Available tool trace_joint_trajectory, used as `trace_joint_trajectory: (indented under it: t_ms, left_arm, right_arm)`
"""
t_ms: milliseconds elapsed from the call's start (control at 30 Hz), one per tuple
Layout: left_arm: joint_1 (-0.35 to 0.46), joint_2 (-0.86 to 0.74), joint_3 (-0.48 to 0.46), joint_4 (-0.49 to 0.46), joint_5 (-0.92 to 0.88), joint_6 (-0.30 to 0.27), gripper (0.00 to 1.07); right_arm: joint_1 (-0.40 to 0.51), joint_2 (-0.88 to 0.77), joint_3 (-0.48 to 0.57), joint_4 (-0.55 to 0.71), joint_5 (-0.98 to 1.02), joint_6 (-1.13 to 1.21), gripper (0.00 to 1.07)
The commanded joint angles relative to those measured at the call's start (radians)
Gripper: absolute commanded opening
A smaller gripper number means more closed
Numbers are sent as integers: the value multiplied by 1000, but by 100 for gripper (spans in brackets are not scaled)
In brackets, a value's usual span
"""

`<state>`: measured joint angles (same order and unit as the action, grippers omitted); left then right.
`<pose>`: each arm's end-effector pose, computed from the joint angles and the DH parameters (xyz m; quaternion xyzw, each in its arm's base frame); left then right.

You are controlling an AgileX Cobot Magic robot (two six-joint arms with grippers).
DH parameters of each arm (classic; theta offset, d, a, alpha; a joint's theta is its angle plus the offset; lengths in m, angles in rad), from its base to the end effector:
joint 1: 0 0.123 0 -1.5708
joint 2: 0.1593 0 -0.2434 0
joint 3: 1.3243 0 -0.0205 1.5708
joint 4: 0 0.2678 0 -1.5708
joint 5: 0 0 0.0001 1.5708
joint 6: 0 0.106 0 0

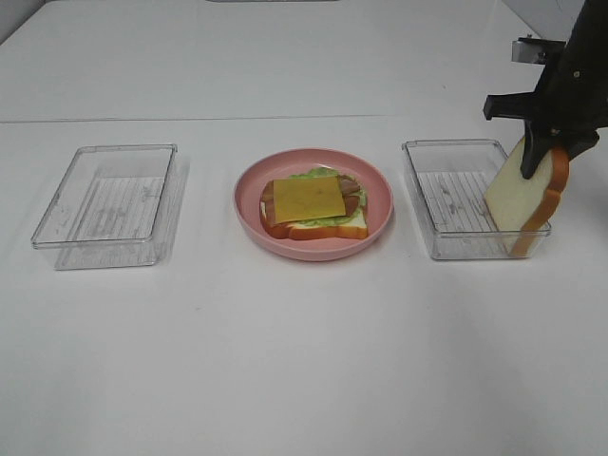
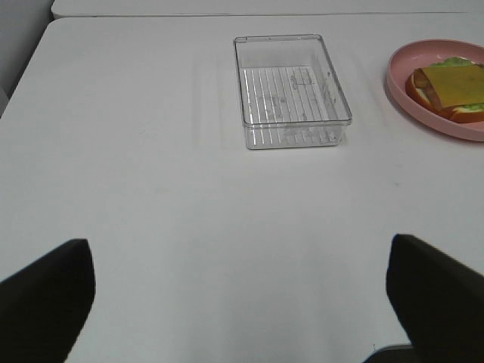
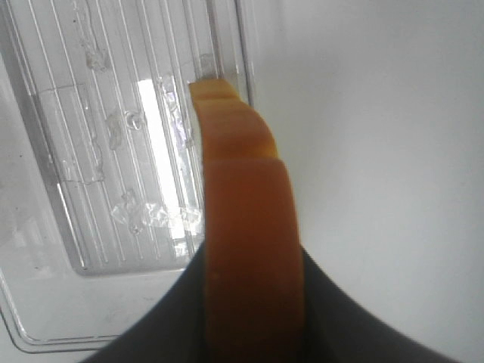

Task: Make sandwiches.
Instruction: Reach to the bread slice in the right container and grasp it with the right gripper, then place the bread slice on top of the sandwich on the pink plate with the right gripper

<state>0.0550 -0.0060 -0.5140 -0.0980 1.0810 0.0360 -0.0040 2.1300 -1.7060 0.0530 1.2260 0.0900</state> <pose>0.0621 -0.0058 0.2817 -0.0052 0.8523 -0.0252 0.5225 0.4206 0.0036 0.1312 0.0558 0.9981 0.0251 0.0029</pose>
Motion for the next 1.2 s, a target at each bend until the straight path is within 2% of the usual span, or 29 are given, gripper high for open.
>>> trace_joint_trajectory:
  t_ms: [33,233,300,600,1200]
  left_arm:
    - [1,-18,1,-9,-6,1,100]
    - [1,-18,1,-9,-6,1,100]
    - [1,-18,1,-9,-6,1,100]
    - [1,-18,1,-9,-6,1,100]
    - [1,-18,1,-9,-6,1,100]
  right_arm:
    - [-2,1,6,-14,104,-5,11]
    - [-2,1,6,-10,88,-5,11]
    - [-2,7,6,-4,106,-6,0]
    - [-2,-5,6,-10,106,-5,0]
    - [-2,-308,18,51,62,-32,0]
